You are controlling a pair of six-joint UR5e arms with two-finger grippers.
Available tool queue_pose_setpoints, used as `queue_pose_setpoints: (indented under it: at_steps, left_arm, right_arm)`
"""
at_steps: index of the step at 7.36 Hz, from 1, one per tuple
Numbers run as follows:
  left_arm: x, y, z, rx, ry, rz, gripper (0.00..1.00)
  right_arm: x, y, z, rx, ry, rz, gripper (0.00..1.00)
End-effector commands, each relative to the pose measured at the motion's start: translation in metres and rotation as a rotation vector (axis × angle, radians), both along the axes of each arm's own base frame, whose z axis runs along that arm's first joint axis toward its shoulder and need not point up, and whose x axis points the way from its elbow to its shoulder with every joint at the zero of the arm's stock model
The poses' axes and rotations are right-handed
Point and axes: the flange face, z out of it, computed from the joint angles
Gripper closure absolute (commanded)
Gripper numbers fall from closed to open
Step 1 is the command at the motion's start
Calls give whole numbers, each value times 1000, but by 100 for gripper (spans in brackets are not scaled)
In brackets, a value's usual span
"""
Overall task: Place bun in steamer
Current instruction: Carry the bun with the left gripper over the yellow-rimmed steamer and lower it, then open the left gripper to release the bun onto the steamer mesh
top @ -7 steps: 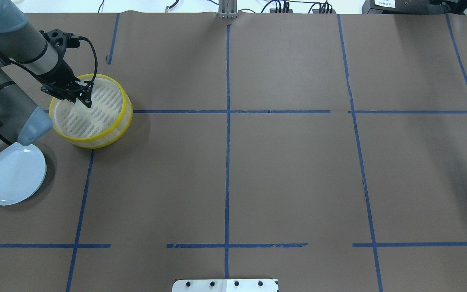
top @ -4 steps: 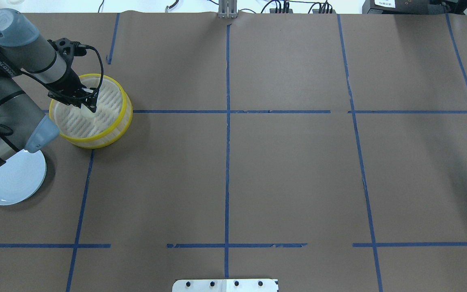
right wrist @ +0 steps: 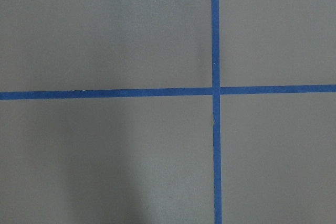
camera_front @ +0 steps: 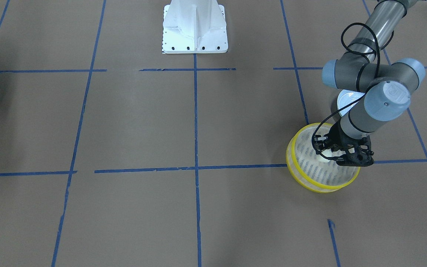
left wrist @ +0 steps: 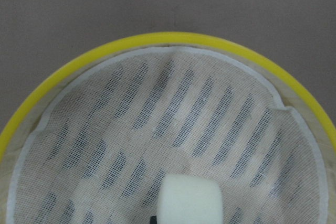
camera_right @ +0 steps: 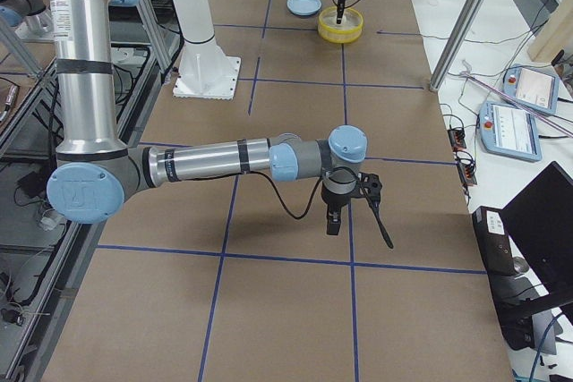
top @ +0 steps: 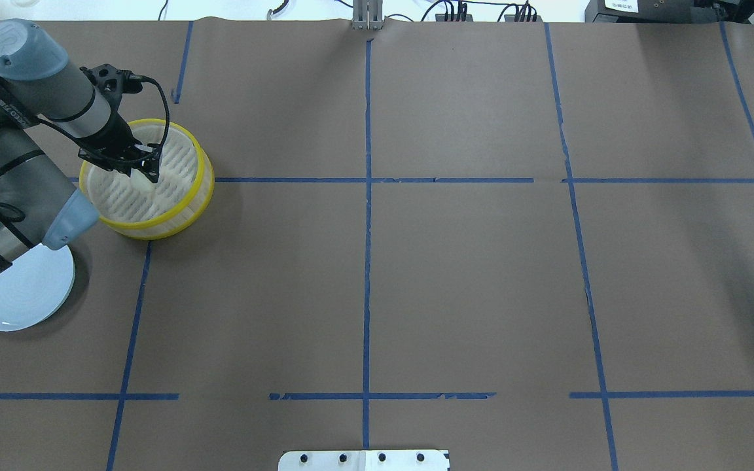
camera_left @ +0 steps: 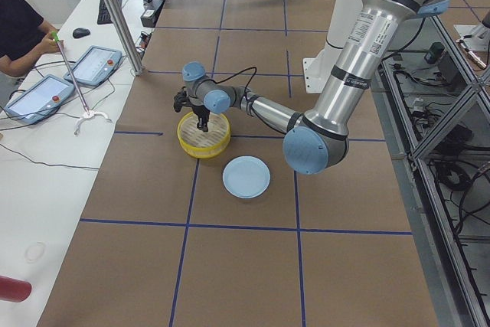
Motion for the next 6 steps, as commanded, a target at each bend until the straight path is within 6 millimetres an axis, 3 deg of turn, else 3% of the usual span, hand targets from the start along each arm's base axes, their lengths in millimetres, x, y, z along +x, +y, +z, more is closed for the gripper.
queue_pose_setpoints:
  at_steps: [1,4,5,6]
  left_arm:
    - [0,-1,-1,10,-9,-8,0]
    - [-4,0,-13,38,6,-4,0]
    - [-25,1,-47,91,45,-31,0]
    - [-60,29,-49,109,67,-47,0]
  right_arm:
    - [0,0,0,0,0,-1,0]
    - [0,0,0,0,0,1,0]
    - [0,0,0,0,0,1,0]
    - [0,0,0,0,0,1,0]
